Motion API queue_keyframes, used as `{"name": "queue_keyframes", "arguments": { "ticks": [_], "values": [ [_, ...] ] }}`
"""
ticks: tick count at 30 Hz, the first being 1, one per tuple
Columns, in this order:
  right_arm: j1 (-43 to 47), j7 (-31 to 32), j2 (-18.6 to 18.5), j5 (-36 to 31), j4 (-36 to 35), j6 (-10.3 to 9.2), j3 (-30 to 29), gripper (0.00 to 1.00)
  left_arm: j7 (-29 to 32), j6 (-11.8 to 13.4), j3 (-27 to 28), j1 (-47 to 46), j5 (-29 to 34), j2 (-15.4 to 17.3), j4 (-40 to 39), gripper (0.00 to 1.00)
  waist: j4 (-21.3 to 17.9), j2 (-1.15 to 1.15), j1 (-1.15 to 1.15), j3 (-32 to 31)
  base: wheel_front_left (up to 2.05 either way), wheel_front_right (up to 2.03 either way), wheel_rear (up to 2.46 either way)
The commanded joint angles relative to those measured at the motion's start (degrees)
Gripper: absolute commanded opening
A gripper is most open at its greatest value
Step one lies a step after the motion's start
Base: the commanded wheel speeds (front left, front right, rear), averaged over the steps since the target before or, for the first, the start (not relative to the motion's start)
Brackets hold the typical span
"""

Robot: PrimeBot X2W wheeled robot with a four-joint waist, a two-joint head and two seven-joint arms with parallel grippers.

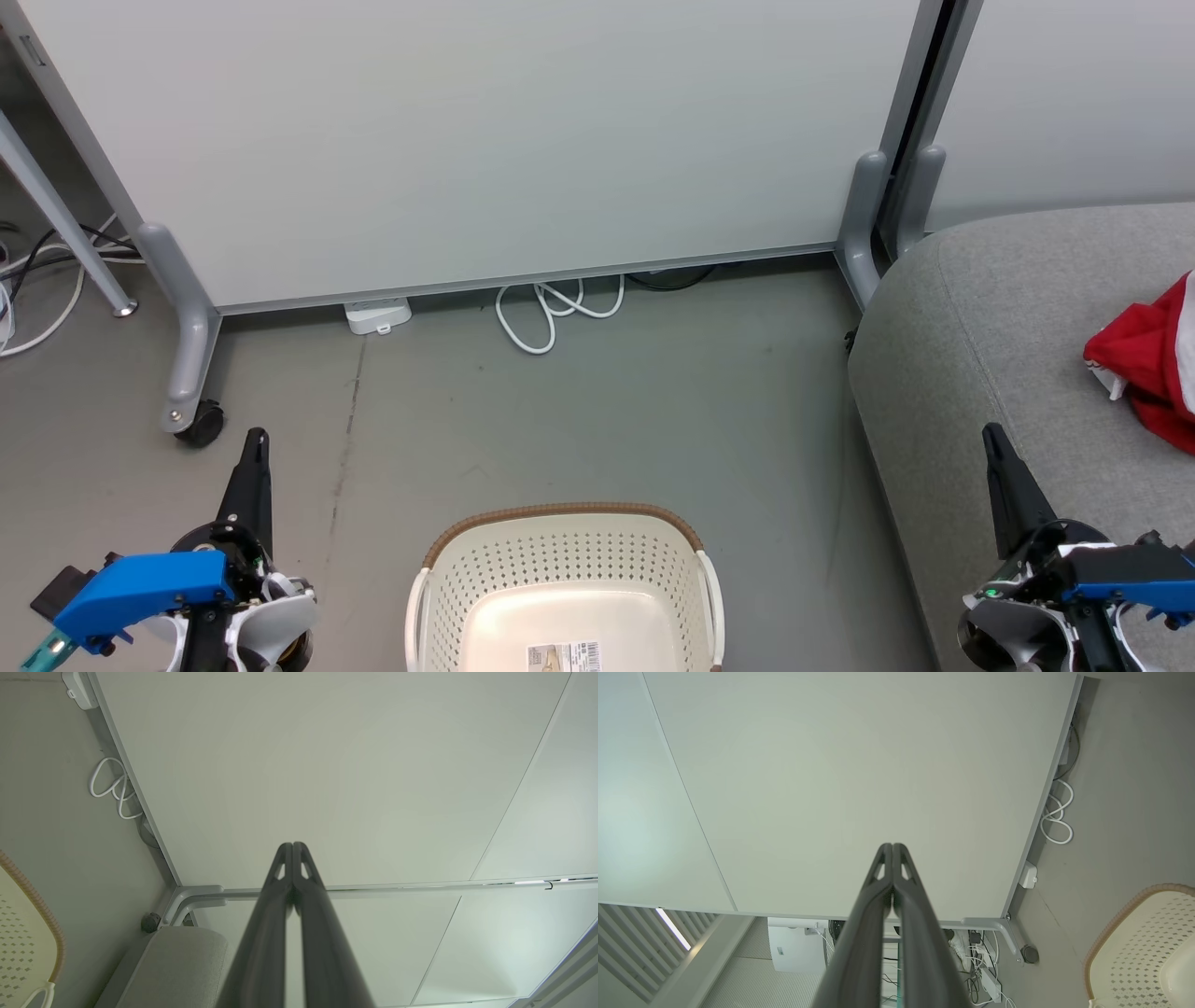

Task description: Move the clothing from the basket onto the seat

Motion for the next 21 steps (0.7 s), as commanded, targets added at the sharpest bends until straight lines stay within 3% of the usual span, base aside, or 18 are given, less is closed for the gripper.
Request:
{"name": "queue_keyframes", "arguments": {
  "ticks": [1, 21],
  "values": [
    [-0.7, 0.3, -0.1, 0.1, -0.2, 0.02, -0.1, 0.00, 0.2, -0.2, 0.2, -0.7, -0.1, -0.1, -0.2, 0.00, 0.0, 0.00, 0.00, 0.0, 0.00, 0.00, 0.00],
    [-0.7, 0.3, -0.1, 0.1, -0.2, 0.02, -0.1, 0.00, 0.2, -0.2, 0.2, -0.7, -0.1, -0.1, -0.2, 0.00, 0.0, 0.00, 0.00, 0.0, 0.00, 0.00, 0.00]
  ]
}}
